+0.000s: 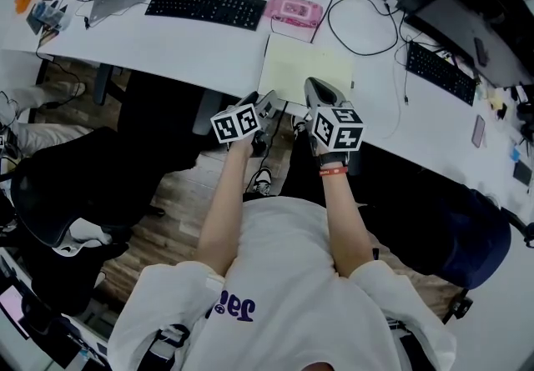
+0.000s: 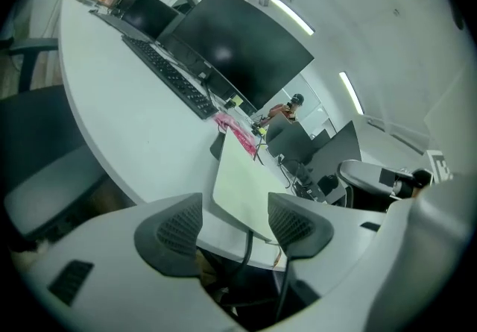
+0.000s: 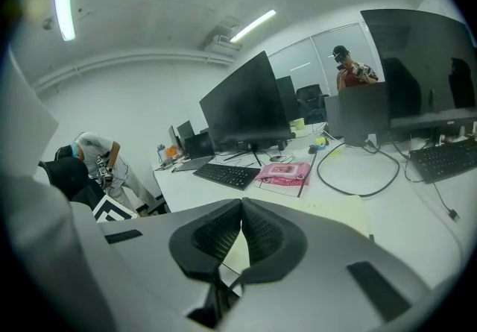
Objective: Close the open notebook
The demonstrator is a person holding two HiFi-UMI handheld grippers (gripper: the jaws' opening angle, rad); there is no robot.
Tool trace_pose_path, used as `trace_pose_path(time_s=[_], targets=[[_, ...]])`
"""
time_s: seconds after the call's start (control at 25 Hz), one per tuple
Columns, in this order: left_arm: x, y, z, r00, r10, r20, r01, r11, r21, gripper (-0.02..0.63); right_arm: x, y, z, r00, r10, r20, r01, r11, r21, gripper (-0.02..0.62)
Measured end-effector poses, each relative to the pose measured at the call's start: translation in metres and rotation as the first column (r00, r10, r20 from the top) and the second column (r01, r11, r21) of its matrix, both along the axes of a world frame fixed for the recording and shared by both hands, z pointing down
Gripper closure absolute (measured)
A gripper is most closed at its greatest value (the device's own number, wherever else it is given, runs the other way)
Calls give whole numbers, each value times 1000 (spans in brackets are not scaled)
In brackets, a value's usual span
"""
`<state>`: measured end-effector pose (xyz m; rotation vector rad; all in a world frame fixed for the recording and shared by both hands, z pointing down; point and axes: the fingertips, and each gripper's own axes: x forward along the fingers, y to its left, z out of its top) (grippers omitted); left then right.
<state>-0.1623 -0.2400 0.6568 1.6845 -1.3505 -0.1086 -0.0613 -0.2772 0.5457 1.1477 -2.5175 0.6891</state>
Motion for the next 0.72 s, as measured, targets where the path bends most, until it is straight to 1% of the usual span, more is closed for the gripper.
trace_pose_path(time_s=[0.12,0.24,0.32,0.6,0.72], targets=[[1,2,4,996,-24,-81,22,999,-27,339,4,0,3,1000,11,10,-11,1000,-5,581],[1,5,8,992,-52,-117,48,998,-41,348,7,1,5,1000,17,13,-17,1000,-13,581],[0,5,9,988,-75,-137,69,997,-44,398,9,0,5,1000,19,11,-19,1000,-9,581],[2,6,13,978,-124,-169,116,992,-58,540,21,-1,-5,999,28,16,-28,1000,14,581],[-1,6,14,968,-136,-210,127,990,-56,553,22,0,-6,998,40,41,-40,999,11,581]])
